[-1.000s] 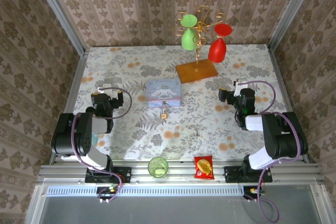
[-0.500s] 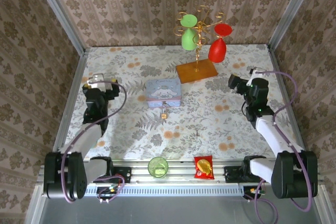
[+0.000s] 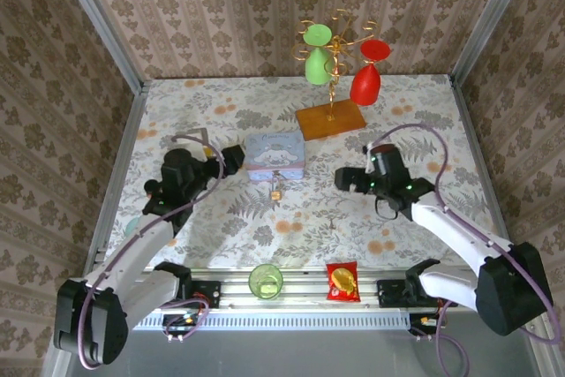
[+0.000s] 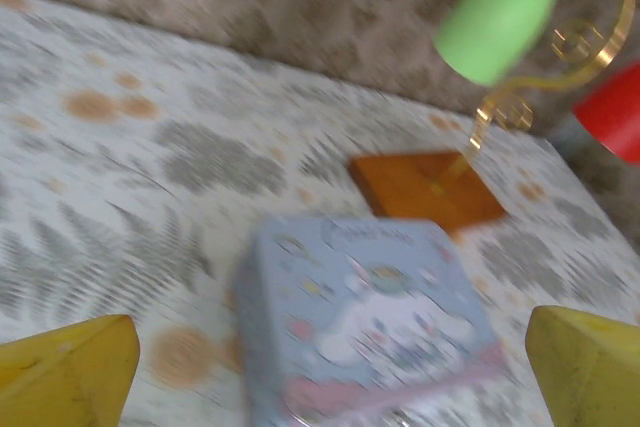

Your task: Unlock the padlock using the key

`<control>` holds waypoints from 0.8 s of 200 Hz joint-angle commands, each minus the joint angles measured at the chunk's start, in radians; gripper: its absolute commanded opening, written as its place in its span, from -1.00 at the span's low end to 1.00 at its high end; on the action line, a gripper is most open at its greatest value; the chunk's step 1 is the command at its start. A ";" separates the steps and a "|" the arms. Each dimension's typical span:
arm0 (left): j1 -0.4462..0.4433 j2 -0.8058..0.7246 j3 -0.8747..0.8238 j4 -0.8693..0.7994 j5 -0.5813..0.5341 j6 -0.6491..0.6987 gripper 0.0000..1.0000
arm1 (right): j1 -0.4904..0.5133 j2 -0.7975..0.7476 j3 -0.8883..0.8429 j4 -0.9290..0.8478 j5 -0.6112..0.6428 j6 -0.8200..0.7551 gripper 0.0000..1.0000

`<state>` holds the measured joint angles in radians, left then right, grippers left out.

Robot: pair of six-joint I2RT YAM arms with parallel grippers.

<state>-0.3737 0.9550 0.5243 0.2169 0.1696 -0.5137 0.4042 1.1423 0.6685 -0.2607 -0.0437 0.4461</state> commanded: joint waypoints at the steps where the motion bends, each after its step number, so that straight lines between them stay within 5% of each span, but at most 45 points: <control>1: -0.076 0.012 -0.018 -0.041 0.058 -0.098 1.00 | 0.100 0.038 -0.012 -0.100 0.080 0.068 0.86; 77: -0.407 0.045 -0.046 -0.039 -0.047 -0.165 1.00 | 0.384 0.174 -0.035 -0.115 0.207 0.224 0.43; 160: -0.484 0.028 -0.123 0.020 -0.131 -0.231 1.00 | 0.506 0.324 -0.002 -0.149 0.327 0.273 -0.13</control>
<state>-0.8394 1.0000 0.4118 0.1940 0.0772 -0.7139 0.8825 1.4277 0.6441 -0.3492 0.2062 0.6891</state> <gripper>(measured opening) 0.999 0.447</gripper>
